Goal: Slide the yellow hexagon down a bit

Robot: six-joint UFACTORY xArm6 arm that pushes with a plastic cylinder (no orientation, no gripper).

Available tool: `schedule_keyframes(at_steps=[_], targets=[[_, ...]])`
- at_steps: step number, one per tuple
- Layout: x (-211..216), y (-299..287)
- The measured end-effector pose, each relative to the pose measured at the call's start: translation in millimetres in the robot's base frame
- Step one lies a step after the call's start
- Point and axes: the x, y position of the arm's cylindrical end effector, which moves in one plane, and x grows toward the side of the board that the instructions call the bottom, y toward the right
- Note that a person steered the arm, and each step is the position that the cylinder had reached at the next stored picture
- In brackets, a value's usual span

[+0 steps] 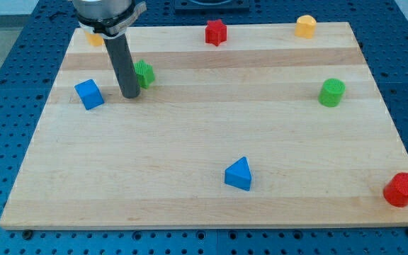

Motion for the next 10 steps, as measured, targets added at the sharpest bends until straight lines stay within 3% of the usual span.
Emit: schedule_keyframes(at_steps=[1,2,3,5,6,8,9,10], targets=[[-0.2,49.7],[-28.5,108.0],[-61.1,127.5],[-87.8,40.5],[-125.9,21.1],[-123.0,-74.5],[-99.4,-134.9],[-94.9,-155.3]])
